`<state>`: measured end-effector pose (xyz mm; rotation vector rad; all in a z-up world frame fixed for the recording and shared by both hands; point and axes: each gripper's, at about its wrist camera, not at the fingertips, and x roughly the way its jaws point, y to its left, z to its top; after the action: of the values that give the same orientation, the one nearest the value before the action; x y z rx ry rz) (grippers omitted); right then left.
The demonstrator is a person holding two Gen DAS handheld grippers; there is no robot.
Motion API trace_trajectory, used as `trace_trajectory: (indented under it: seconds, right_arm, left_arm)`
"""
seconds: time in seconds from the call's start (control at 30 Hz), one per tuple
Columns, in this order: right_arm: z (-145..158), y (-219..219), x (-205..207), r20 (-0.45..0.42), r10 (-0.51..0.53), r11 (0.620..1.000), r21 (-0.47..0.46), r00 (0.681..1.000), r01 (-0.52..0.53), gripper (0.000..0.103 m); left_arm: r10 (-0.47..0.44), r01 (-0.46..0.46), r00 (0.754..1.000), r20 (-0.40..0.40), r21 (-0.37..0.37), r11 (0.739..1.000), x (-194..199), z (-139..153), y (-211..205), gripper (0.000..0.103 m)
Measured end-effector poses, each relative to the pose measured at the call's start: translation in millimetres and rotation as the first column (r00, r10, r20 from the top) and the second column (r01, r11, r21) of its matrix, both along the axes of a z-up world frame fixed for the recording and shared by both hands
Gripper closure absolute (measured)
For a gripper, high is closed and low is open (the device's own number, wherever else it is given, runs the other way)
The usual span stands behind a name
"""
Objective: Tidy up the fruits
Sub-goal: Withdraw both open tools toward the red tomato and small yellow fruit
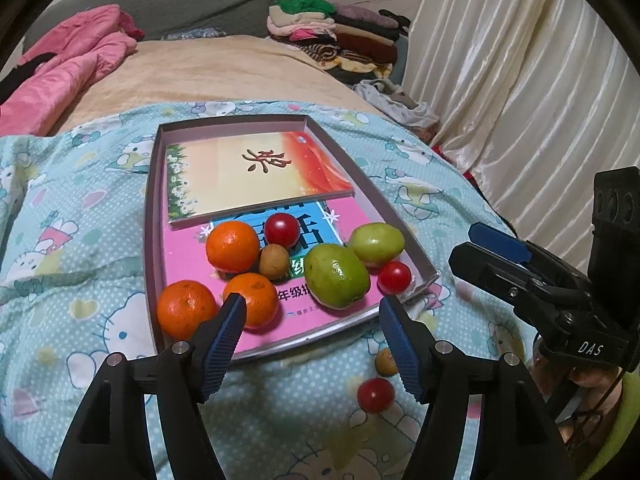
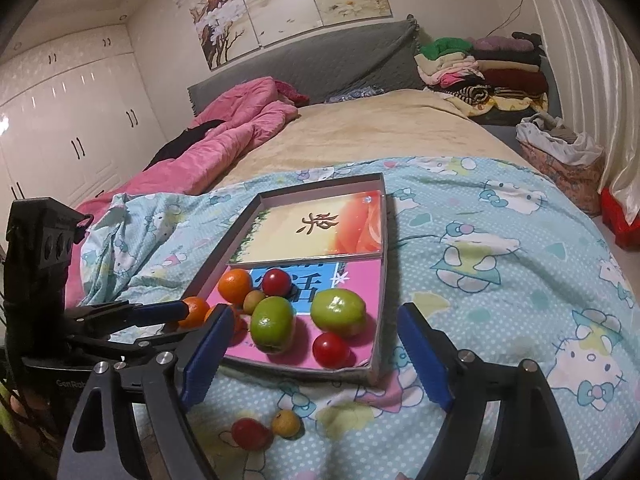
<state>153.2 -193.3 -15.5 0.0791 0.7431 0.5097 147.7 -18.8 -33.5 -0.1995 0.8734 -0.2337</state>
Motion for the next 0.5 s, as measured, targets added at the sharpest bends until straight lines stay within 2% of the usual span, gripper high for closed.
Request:
trace_trajectory:
  seconds: [0.27, 0.5]
  right_arm:
    - [2, 7, -10, -0.006, 0.021, 0.999, -0.04, 1.0, -0.021, 0.02]
    - [-4, 14, -15, -0.041, 0.032, 0.991, -0.13, 0.999, -0.038, 0.02]
  left_arm:
    - [-0.002, 0.002, 1.0, -0.005, -0.005, 1.0, -18, 4, 4, 0.032]
    - [-0.059, 0.06, 0.996, -0.072, 0.012, 0.998, -33, -10, -8, 0.032]
